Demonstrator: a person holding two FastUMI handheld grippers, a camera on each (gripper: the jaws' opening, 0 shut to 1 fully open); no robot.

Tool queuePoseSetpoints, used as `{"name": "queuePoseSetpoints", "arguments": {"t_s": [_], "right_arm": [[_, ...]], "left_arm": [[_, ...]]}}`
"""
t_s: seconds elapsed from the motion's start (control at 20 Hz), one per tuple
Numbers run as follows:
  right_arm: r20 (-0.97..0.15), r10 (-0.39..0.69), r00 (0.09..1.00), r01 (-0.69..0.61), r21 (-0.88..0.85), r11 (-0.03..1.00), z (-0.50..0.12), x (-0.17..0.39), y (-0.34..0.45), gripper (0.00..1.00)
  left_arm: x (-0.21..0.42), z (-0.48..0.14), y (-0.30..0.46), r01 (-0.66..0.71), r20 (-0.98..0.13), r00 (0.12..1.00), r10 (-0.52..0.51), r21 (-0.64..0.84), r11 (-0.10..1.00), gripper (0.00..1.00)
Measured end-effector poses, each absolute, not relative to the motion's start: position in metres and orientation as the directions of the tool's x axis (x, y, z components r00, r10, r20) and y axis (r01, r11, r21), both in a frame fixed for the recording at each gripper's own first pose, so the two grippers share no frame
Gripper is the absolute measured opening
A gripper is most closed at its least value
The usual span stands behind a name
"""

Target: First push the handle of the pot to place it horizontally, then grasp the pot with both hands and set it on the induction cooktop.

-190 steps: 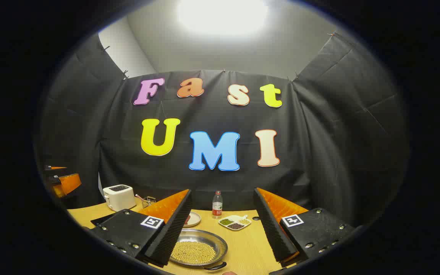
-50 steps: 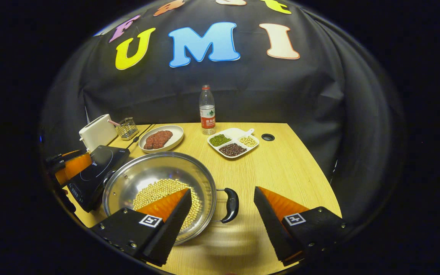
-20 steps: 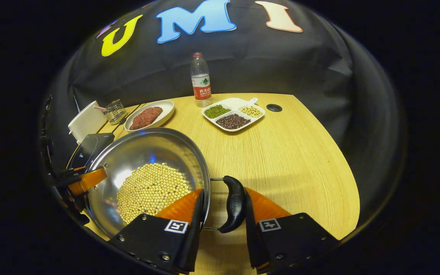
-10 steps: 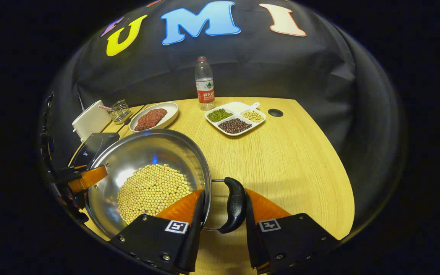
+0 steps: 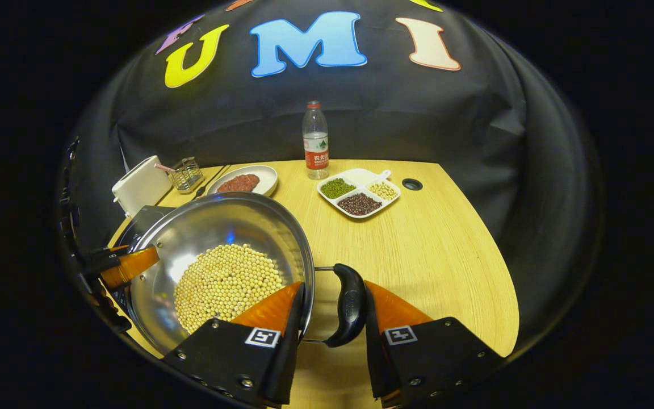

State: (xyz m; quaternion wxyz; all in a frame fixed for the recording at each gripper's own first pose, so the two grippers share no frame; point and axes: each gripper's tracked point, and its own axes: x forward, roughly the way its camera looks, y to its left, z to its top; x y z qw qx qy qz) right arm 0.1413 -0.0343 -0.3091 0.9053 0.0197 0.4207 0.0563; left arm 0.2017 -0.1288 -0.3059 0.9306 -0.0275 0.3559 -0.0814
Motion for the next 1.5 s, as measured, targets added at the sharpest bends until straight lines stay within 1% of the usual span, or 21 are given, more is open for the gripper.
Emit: {"name": "queuePoseSetpoints", "arguments": {"t_s": [0.05, 0.1, 0.15, 0.2, 0.25, 0.3, 0.4, 0.45, 0.65, 0.7, 0.95, 1.25, 1.3, 1.35, 1.4, 1.45, 1.5], "right_arm": [[-0.758, 0.114, 0.642, -0.08, 0.082, 0.993, -0.307, 0.141, -0.029, 0.52], [-0.756, 0.113, 0.645, -0.079, 0.081, 0.994, -0.304, 0.142, -0.023, 0.52], [-0.754, 0.113, 0.648, -0.077, 0.083, 0.994, -0.302, 0.142, -0.017, 0.52], [-0.756, 0.113, 0.645, -0.075, 0.085, 0.994, -0.3, 0.142, -0.011, 0.52], [-0.755, 0.114, 0.645, -0.074, 0.086, 0.994, -0.299, 0.141, -0.004, 0.52], [-0.754, 0.114, 0.647, -0.074, 0.087, 0.994, -0.297, 0.141, 0.002, 0.52], [-0.753, 0.113, 0.649, -0.077, 0.082, 0.994, -0.294, 0.141, 0.013, 0.52], [-0.752, 0.112, 0.649, -0.077, 0.082, 0.994, -0.293, 0.142, 0.019, 0.52], [-0.749, 0.113, 0.653, -0.08, 0.081, 0.994, -0.288, 0.145, 0.041, 0.52], [-0.749, 0.114, 0.653, -0.081, 0.08, 0.993, -0.287, 0.146, 0.046, 0.52], [-0.746, 0.12, 0.655, -0.087, 0.083, 0.993, -0.286, 0.15, 0.078, 0.52], [-0.742, 0.124, 0.659, -0.085, 0.091, 0.992, -0.285, 0.153, 0.123, 0.52], [-0.741, 0.126, 0.66, -0.086, 0.093, 0.992, -0.284, 0.154, 0.132, 0.52], [-0.739, 0.128, 0.661, -0.086, 0.095, 0.992, -0.285, 0.154, 0.141, 0.52], [-0.738, 0.129, 0.662, -0.085, 0.097, 0.992, -0.285, 0.154, 0.15, 0.52], [-0.737, 0.131, 0.664, -0.083, 0.101, 0.991, -0.285, 0.155, 0.16, 0.52], [-0.736, 0.133, 0.664, -0.082, 0.105, 0.991, -0.285, 0.156, 0.169, 0.52]], "left_arm": [[0.203, -0.304, -0.123, 0.135, -0.658, 0.732, -0.176, -0.112, 0.984, 0.63], [0.205, -0.302, -0.118, 0.14, -0.656, 0.733, -0.18, -0.113, 0.984, 0.63], [0.207, -0.299, -0.111, 0.144, -0.652, 0.736, -0.181, -0.111, 0.983, 0.66], [0.208, -0.297, -0.105, 0.145, -0.649, 0.739, -0.181, -0.109, 0.983, 0.66], [0.208, -0.295, -0.097, 0.146, -0.647, 0.74, -0.183, -0.111, 0.983, 0.63], [0.209, -0.293, -0.09, 0.146, -0.645, 0.741, -0.185, -0.114, 0.983, 0.66], [0.21, -0.292, -0.078, 0.146, -0.647, 0.739, -0.188, -0.119, 0.982, 0.66], [0.212, -0.291, -0.072, 0.146, -0.647, 0.739, -0.188, -0.119, 0.982, 0.63], [0.217, -0.288, -0.049, 0.142, -0.642, 0.743, -0.189, -0.124, 0.982, 0.63], [0.216, -0.287, -0.042, 0.142, -0.641, 0.744, -0.188, -0.124, 0.982, 0.66], [0.221, -0.288, -0.011, 0.136, -0.638, 0.747, -0.185, -0.125, 0.983, 0.66], [0.227, -0.287, 0.038, 0.133, -0.634, 0.752, -0.179, -0.12, 0.984, 0.66], [0.229, -0.289, 0.048, 0.133, -0.633, 0.753, -0.177, -0.118, 0.984, 0.63], [0.23, -0.289, 0.058, 0.132, -0.634, 0.753, -0.175, -0.116, 0.984, 0.63], [0.231, -0.289, 0.067, 0.129, -0.632, 0.755, -0.173, -0.116, 0.985, 0.7], [0.233, -0.289, 0.076, 0.13, -0.632, 0.756, -0.172, -0.113, 0.985, 0.63], [0.234, -0.289, 0.087, 0.13, -0.631, 0.757, -0.171, -0.111, 0.985, 0.63]]}}
